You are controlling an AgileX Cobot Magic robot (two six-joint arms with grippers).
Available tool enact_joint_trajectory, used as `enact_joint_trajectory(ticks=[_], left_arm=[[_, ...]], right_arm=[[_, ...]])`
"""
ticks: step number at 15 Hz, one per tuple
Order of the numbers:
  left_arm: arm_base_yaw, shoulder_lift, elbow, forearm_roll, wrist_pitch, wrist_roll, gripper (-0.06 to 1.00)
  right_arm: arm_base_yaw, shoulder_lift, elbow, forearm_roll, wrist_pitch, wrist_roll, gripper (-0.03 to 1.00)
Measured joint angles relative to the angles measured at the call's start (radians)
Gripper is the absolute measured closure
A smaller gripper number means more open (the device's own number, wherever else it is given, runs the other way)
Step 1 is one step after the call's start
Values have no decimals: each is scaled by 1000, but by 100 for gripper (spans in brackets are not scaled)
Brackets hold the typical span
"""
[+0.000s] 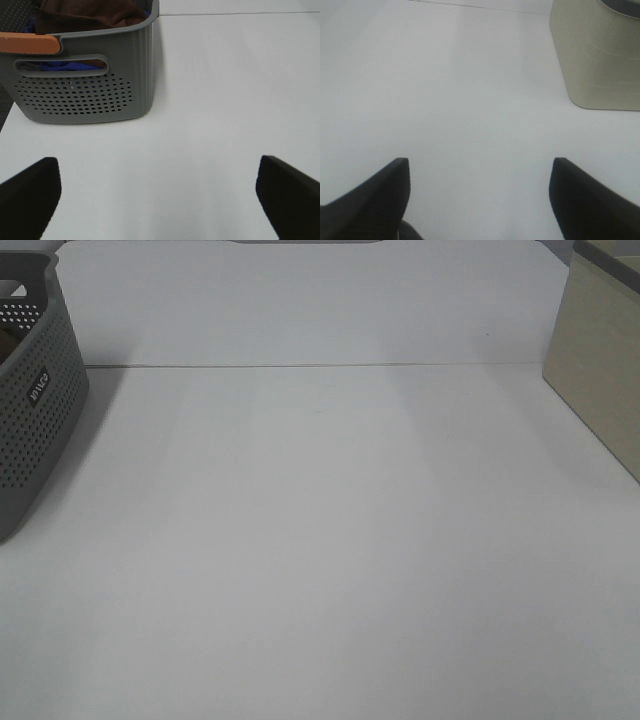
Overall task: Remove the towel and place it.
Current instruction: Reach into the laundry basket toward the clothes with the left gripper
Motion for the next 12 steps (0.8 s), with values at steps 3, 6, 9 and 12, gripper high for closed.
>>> enact_joint_trajectory(ticks=[3, 6, 9, 12], left_arm=[[0, 0, 0, 3, 0, 0, -5], [0, 0, 0, 8, 0, 0, -5], [0, 0, 0, 8, 0, 0, -5], [0, 0, 0, 9, 0, 0, -5]], right_arm=[[0, 0, 0, 0, 0, 0, 22], [0, 0, 0, 0, 0, 0, 22], [0, 0, 0, 0, 0, 0, 22], [0, 0, 0, 0, 0, 0, 22]])
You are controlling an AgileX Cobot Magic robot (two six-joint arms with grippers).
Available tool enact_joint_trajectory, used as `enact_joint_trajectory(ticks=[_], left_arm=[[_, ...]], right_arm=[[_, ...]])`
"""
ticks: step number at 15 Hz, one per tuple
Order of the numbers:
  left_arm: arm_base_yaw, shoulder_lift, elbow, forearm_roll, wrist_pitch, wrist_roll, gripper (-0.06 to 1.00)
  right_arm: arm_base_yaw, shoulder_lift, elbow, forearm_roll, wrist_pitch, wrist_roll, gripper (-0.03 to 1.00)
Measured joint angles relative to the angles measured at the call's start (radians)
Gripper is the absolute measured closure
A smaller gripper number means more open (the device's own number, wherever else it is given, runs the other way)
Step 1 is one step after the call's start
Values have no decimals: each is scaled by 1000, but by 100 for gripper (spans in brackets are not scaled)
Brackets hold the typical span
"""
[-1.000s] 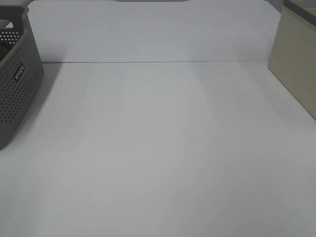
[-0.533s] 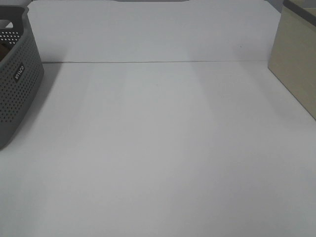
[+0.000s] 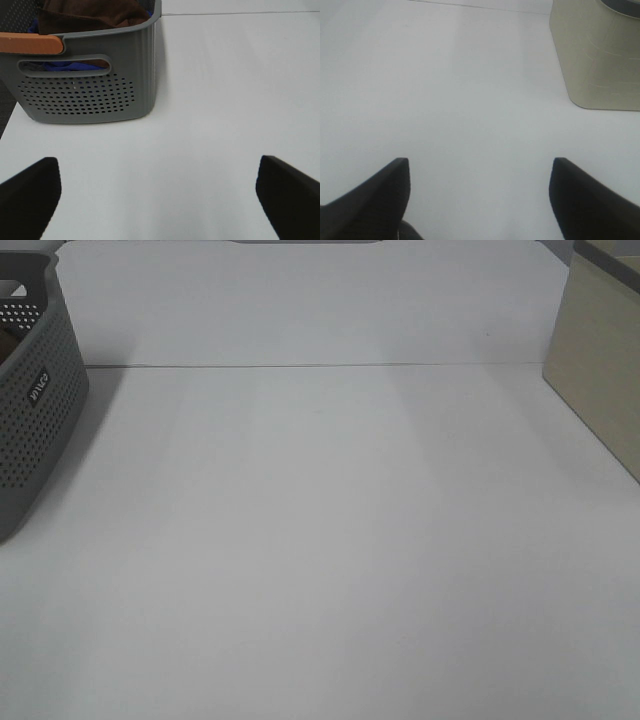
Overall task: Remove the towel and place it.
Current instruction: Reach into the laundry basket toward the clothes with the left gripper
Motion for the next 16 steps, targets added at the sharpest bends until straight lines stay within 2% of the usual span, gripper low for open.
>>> enact_joint_trajectory(ticks=[16], left_arm=[[0, 0, 0, 0, 0, 0, -5]], right_arm=[[0, 0, 0, 0, 0, -3, 22]])
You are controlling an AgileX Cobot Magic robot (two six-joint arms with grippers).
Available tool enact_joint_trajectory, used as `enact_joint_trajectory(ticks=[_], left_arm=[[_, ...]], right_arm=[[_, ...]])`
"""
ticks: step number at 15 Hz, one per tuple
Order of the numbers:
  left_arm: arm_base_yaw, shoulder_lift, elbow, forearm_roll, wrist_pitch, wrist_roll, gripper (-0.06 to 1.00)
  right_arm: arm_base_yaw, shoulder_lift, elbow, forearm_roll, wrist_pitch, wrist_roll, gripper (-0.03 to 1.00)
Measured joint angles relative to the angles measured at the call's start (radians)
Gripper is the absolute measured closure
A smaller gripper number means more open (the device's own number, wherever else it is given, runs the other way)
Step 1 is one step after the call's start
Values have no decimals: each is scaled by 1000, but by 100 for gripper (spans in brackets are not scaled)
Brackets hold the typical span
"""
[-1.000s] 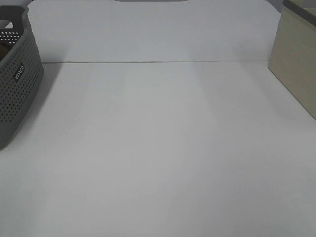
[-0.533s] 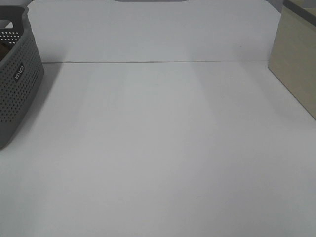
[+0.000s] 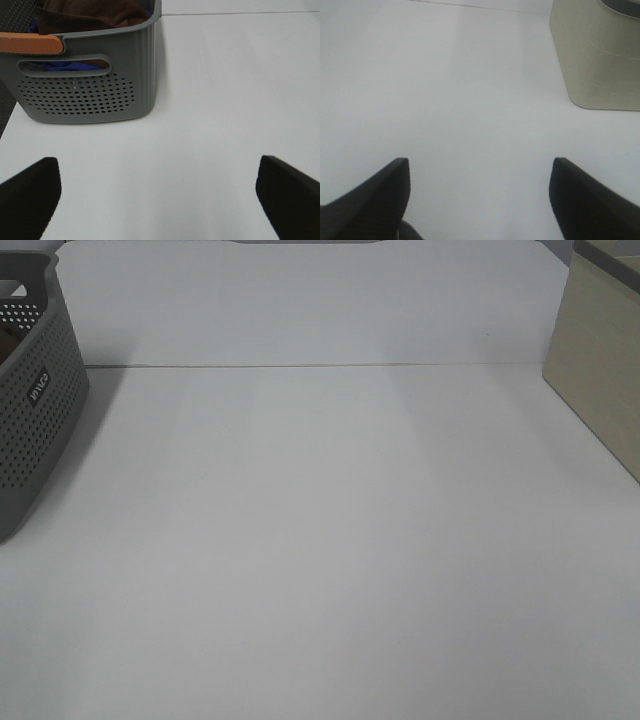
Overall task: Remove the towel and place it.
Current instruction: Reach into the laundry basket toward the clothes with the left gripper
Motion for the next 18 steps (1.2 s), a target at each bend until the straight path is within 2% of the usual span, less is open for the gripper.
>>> enact_joint_trajectory(ticks=[4, 14, 15, 16, 18], left_arm=[[0, 0, 0, 0, 0, 0, -5], [0, 10, -6, 0, 7, 0, -5], [0, 48, -33, 0, 32, 6, -5], [0, 184, -157, 1, 84, 77, -5], [0, 322, -284, 13, 123, 172, -5]], right_arm=[[0, 0, 0, 0, 0, -74, 22], [0, 0, 0, 0, 0, -80, 22], [0, 0, 0, 0, 0, -80, 22], [0, 0, 0, 0, 0, -80, 22], [0, 0, 0, 0, 0, -80, 22]])
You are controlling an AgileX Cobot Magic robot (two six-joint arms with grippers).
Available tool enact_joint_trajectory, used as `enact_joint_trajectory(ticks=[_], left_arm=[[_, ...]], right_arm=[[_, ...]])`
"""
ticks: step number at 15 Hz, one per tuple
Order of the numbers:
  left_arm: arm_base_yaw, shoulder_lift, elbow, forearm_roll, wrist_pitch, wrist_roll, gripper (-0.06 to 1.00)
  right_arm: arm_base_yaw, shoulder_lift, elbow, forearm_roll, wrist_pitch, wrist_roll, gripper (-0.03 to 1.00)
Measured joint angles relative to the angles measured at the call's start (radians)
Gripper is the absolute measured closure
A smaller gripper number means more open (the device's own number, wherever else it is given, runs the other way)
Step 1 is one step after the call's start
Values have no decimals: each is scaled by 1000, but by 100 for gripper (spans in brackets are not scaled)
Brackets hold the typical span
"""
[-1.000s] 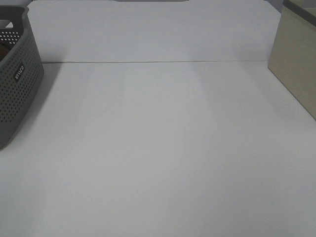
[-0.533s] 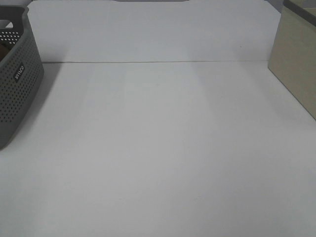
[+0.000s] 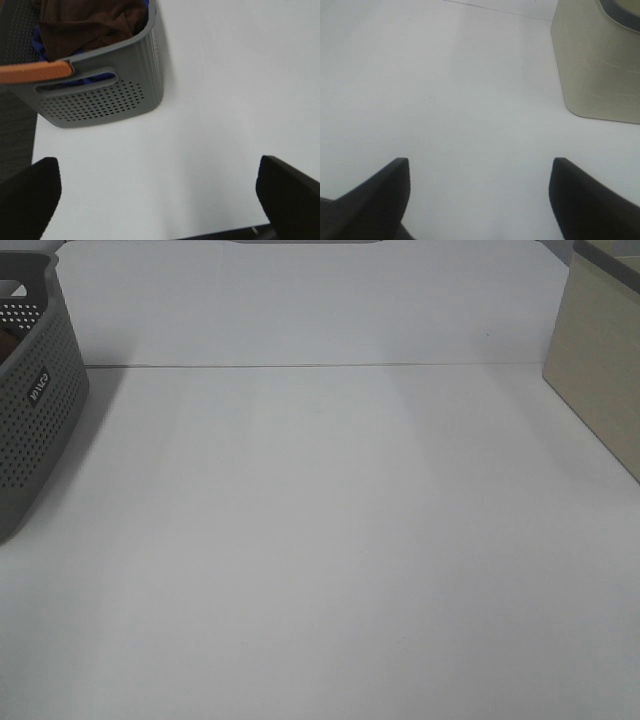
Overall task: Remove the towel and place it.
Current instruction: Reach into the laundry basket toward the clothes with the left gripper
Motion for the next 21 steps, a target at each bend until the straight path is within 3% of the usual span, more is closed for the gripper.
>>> enact_joint_trajectory(ticks=[2, 5, 7, 8, 10, 15, 18, 21], left_arm=[[0, 181, -156, 8, 35, 171, -5], [0, 469, -368, 99, 41, 465, -3], [0, 598, -462, 184, 41, 555, -2], [0, 801, -583, 316, 41, 599, -1], [5, 982, -676, 404, 39, 620, -1], [104, 1336, -861, 322, -5, 730, 0], [214, 1546, -950, 249, -29, 802, 0], [235, 1691, -986, 240, -55, 875, 0]], right_arm=[[0, 0, 0, 0, 0, 0, 22], [0, 0, 0, 0, 0, 0, 22], [0, 0, 0, 0, 0, 0, 22], [0, 0, 0, 0, 0, 0, 22], [0, 0, 0, 0, 0, 0, 22], [0, 0, 0, 0, 0, 0, 22], [0, 0, 0, 0, 0, 0, 22], [0, 0, 0, 0, 0, 0, 22]])
